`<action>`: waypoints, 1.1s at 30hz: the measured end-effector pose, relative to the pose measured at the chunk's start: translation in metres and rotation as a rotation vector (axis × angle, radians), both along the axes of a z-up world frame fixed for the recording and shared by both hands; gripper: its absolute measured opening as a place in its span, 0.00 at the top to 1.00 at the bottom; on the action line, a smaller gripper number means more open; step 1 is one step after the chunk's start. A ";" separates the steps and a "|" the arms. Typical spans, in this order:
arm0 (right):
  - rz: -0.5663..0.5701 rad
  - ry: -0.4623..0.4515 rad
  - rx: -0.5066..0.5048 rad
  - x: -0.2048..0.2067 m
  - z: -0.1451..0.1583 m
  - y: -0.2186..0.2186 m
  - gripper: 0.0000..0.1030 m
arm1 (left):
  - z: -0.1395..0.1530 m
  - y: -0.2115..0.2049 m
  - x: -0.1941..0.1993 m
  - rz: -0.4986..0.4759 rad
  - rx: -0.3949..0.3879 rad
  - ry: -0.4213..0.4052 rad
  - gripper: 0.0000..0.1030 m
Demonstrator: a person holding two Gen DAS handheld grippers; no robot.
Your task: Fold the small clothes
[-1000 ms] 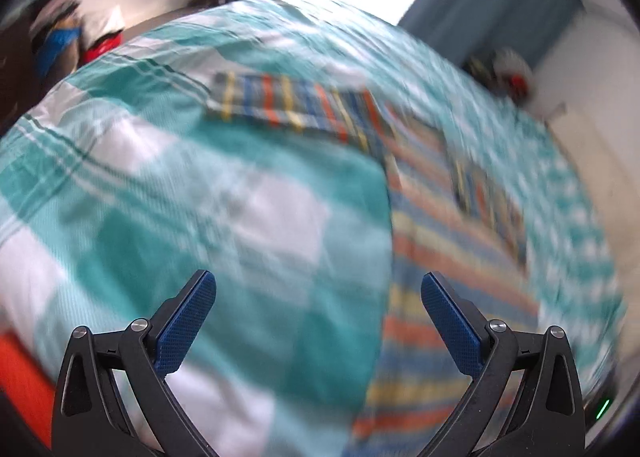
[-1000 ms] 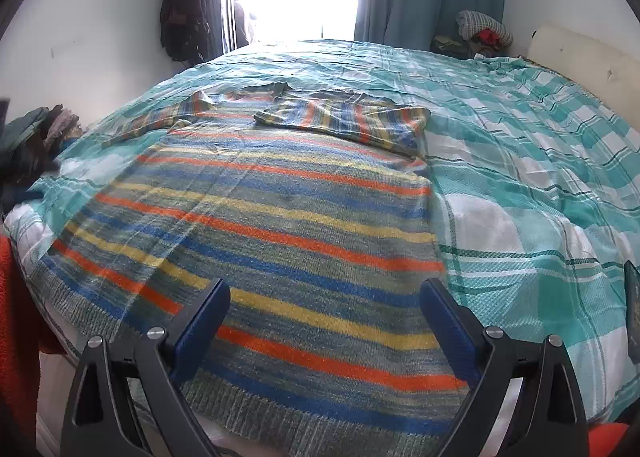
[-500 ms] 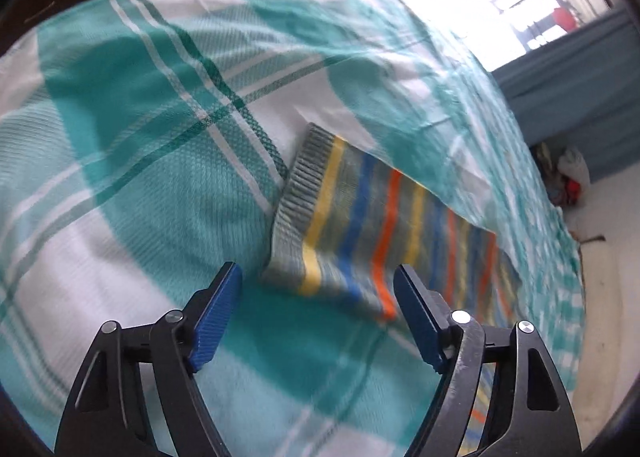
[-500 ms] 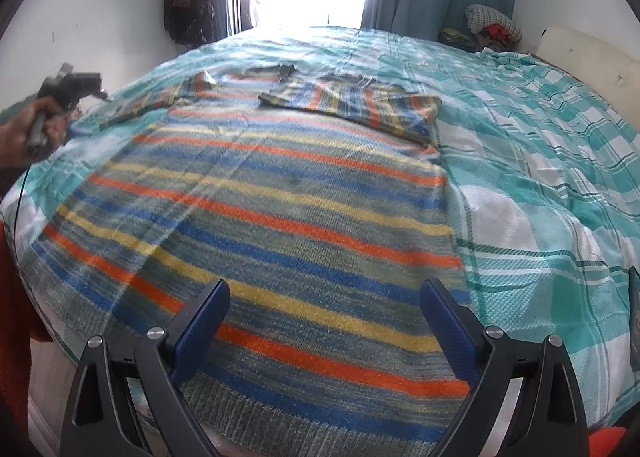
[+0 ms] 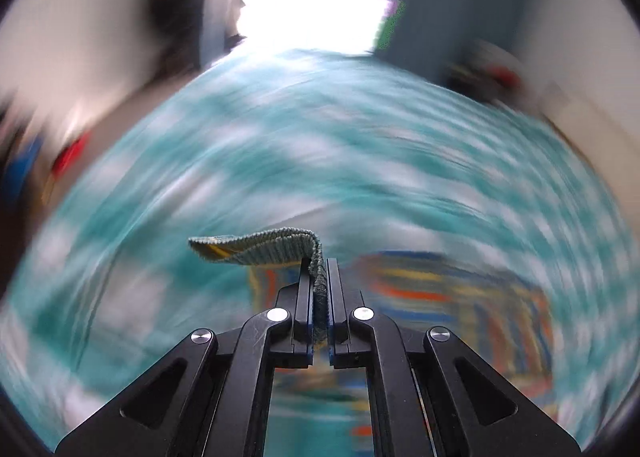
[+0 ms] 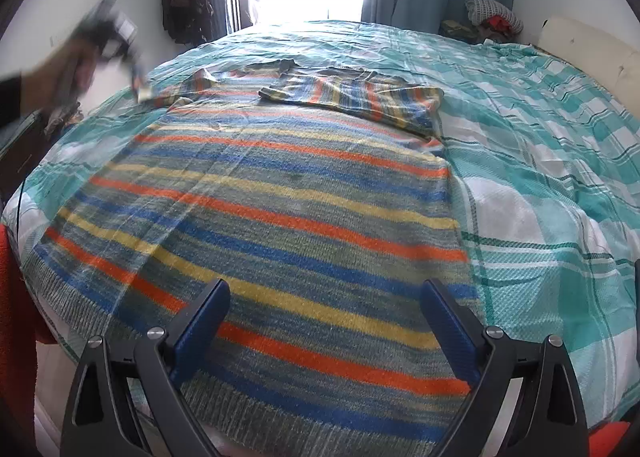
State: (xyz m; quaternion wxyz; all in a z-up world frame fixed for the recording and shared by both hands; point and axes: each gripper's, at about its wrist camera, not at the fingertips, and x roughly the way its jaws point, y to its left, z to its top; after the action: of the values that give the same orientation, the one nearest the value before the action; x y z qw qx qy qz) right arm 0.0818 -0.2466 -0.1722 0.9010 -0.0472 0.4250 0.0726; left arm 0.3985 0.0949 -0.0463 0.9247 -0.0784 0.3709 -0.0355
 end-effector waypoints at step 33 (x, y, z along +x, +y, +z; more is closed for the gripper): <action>-0.025 0.051 0.060 0.009 -0.010 -0.009 0.08 | -0.130 -0.047 0.065 -0.053 -0.004 0.416 0.95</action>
State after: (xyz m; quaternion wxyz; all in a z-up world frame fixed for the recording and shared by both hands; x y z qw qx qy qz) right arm 0.0905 -0.2557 -0.1817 0.8918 -0.0131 0.4459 0.0754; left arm 0.4632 0.0478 -0.1761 0.8269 -0.0759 0.5555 -0.0437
